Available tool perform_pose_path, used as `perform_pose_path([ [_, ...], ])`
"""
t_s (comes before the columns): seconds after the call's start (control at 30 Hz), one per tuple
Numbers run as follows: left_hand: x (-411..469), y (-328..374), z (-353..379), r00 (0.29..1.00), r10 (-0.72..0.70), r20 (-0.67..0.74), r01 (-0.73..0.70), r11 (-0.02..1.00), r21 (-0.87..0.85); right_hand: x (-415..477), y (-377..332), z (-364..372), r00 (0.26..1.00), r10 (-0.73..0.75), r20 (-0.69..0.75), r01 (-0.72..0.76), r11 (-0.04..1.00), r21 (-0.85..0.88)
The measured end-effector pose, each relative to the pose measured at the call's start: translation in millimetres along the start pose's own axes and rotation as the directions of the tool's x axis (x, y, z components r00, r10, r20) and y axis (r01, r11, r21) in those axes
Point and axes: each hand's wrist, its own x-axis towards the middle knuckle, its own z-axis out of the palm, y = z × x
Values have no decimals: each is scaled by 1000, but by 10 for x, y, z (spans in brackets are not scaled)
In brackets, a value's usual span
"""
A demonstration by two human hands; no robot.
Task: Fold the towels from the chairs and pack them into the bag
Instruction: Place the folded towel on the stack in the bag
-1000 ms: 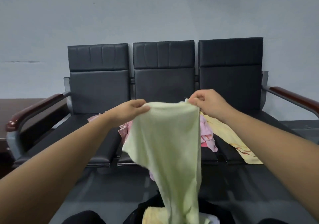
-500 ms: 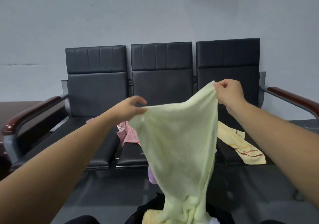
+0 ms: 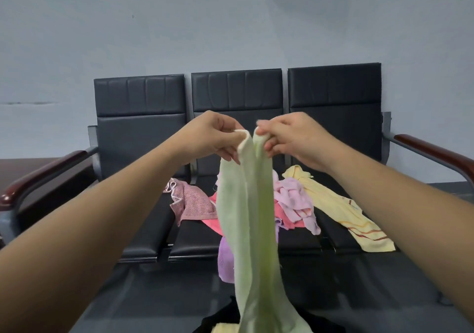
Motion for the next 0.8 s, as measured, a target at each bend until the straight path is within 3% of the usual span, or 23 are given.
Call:
perform_pose_path([
  [0.13,-16,51,46,999,-22,-24,23,997,78,-99,-75,84,988,-83,132,120,946,-300],
  [0.27,-26,36,31,997,-69,-23,71,995,75,-81,8,72,990,-134,36,136,889,-438],
  [0.37,-47,-23,18,978,-181,99,159,967,199,-36,88,3,992,-124,-20,109,933,-343],
  [0.47,-97,-240,7,935,-306,176,211,884,416,19,180,-124,985,-69,-155,52,992,-116],
  [0.5,-117,-334,-18,942,-296,155,217,894,391,31,220,-188,980,-35,-197,32,999,-18],
  [0.57,-139,-468,-69,970,-222,102,204,966,162,22,298,-292,969,27,-245,-9,997,75],
  [0.63,-126,-507,-100,988,-157,-5,156,985,-73,-2,373,-352,965,56,-254,-65,998,-26],
  [0.73,-26,-364,-76,990,-36,-137,4,974,-225,46,267,-441,964,47,-260,-84,988,-132],
  [0.8,44,-212,-91,980,33,-194,-109,912,-395,104,118,-587,980,8,-201,20,991,133],
])
